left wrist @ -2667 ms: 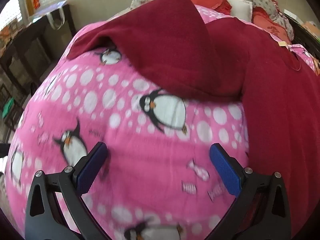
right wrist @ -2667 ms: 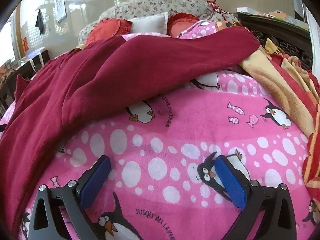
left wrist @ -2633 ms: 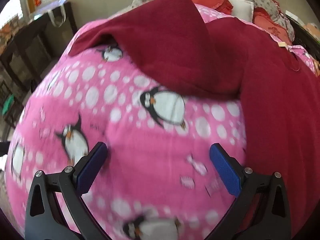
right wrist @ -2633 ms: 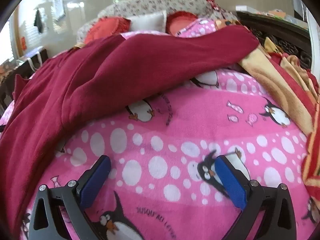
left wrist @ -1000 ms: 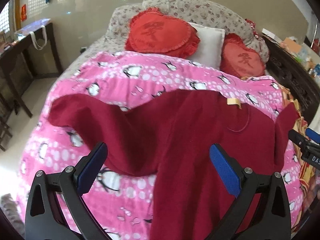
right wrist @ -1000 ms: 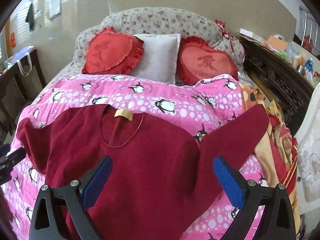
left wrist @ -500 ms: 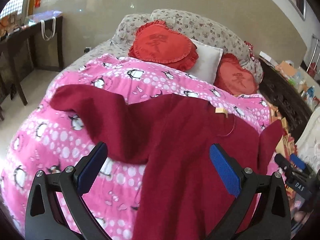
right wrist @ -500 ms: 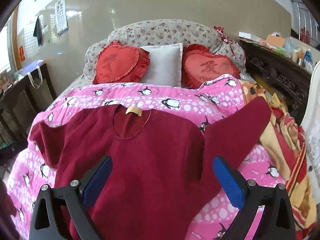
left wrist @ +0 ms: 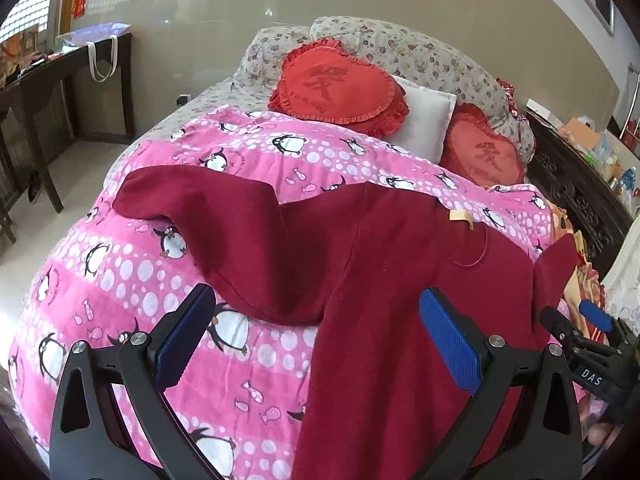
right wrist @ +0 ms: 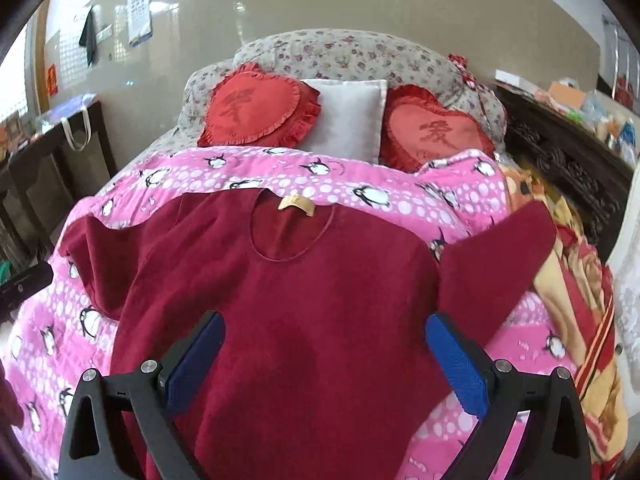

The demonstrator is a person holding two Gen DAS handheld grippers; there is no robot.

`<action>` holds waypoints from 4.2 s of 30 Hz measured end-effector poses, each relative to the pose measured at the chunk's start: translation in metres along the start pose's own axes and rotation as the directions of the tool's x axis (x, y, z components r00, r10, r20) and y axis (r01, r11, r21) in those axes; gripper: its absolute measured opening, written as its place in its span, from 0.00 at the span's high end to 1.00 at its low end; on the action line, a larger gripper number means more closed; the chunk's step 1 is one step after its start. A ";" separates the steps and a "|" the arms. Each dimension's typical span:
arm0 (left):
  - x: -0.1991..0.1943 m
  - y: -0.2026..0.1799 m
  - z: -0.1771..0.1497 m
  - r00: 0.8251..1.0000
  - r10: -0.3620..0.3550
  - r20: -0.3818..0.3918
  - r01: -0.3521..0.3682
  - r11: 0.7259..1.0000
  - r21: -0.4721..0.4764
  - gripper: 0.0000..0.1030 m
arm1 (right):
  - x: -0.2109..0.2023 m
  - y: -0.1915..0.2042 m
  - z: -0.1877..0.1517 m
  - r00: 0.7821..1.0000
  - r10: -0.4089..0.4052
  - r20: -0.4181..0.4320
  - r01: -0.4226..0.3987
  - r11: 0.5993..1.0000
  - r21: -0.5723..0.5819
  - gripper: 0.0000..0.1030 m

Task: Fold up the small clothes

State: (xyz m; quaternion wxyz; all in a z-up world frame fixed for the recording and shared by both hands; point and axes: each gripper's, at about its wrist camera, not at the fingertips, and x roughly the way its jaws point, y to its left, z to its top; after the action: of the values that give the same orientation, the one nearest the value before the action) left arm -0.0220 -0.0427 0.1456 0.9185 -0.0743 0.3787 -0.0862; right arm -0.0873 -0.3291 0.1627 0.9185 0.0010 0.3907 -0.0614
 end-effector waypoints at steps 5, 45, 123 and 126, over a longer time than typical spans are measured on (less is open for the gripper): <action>0.014 0.007 0.004 1.000 0.010 -0.019 -0.010 1.000 0.010 0.00 | 0.014 0.013 0.008 1.000 0.010 -0.012 -0.011 1.000 -0.013 0.03; 0.095 0.193 0.038 0.982 0.160 -0.099 -0.183 0.938 -0.296 0.01 | 0.095 0.085 0.022 0.983 0.143 -0.117 -0.154 0.984 -0.087 0.03; 0.010 0.121 0.112 0.935 -0.321 0.151 0.347 0.916 -0.202 0.92 | 0.088 0.032 0.046 0.986 0.135 -0.102 -0.138 0.990 -0.025 0.03; 0.002 0.062 0.109 0.902 -0.418 0.109 0.429 0.896 -0.114 0.92 | 0.075 0.013 0.049 0.991 0.108 -0.084 -0.110 0.994 -0.015 0.03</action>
State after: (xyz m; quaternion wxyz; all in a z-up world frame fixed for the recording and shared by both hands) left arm 0.0631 0.0248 0.2083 0.8851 -0.2205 0.3206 -0.2552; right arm 0.0010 -0.3268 0.1426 0.9034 0.0161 0.4283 -0.0073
